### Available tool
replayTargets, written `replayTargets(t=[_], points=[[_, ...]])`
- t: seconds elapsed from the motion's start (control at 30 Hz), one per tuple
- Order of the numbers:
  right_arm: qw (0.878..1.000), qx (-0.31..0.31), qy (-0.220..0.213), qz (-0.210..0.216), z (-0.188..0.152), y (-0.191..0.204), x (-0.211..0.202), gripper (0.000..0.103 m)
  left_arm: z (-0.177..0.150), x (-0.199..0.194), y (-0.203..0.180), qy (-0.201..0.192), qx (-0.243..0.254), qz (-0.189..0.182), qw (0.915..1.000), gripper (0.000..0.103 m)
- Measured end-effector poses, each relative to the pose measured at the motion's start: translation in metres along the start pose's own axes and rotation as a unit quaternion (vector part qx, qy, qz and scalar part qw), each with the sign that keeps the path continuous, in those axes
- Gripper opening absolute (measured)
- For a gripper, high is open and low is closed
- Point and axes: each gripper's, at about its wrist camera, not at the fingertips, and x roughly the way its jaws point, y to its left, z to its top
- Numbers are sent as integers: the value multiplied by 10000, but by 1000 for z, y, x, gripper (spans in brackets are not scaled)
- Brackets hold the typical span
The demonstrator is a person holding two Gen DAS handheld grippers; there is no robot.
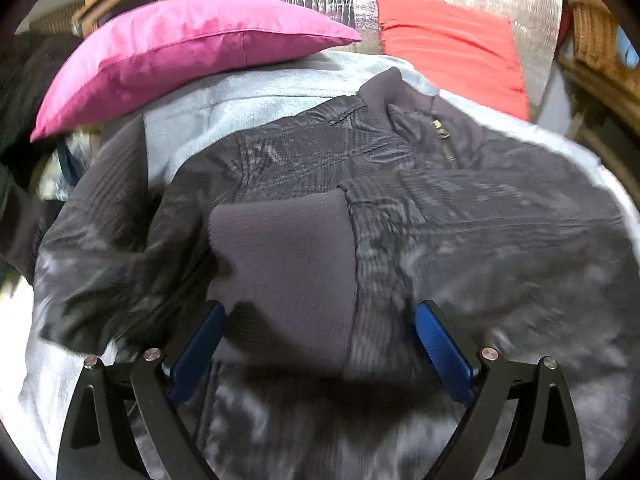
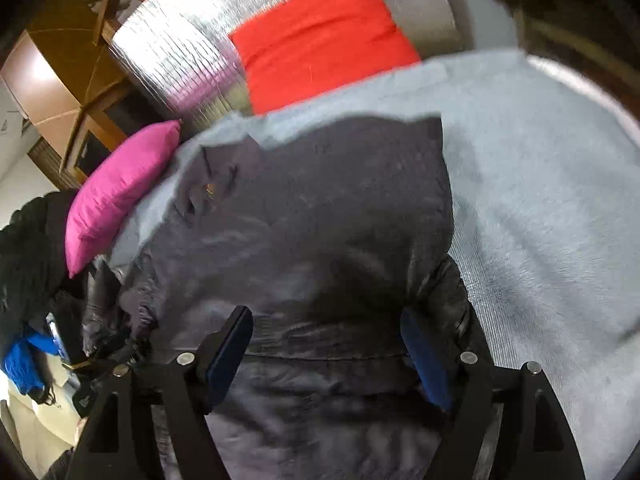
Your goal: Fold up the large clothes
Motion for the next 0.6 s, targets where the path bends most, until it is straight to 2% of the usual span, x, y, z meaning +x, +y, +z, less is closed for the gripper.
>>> replayTargets(t=[0.03,0.1,0.17,0.2,0.27,0.33,0.4,0.43,0.5,0.6], points=[[9998,-116,-102,142,-5,7,-12,80,-1,-14,12,15,-186,-239,9995,95],[9992,-307,-203,153,-18,16,-27,80,-6,-43,39,-203,-462,-648,9966,95],[9987,-441,-208,172,-40,23,-34,80,-11,-72,72,-540,-630,-522,9952,95],[9986,-475,-174,162,-54,25,-35,80,-15,-86,95,-754,-721,-317,9940,95],[9984,-534,-123,155,-75,24,-35,80,-19,-103,138,-1093,-863,387,9895,95],[9970,-755,-149,-2,-95,27,-31,80,-20,-109,188,-1383,-990,1368,9759,95],[9953,-953,-113,-135,-108,31,-25,80,-15,-101,235,-1372,-1244,1946,9632,95],[9945,-1026,-105,-198,-112,32,-22,80,-10,-95,259,-1386,-1415,2122,9569,95],[9944,-1031,-124,-199,-111,31,-24,80,-1,-81,289,-1352,-1602,2331,9496,95],[9944,-1030,-77,-224,-112,31,-17,80,15,-50,308,-1126,-1369,2477,9525,93]])
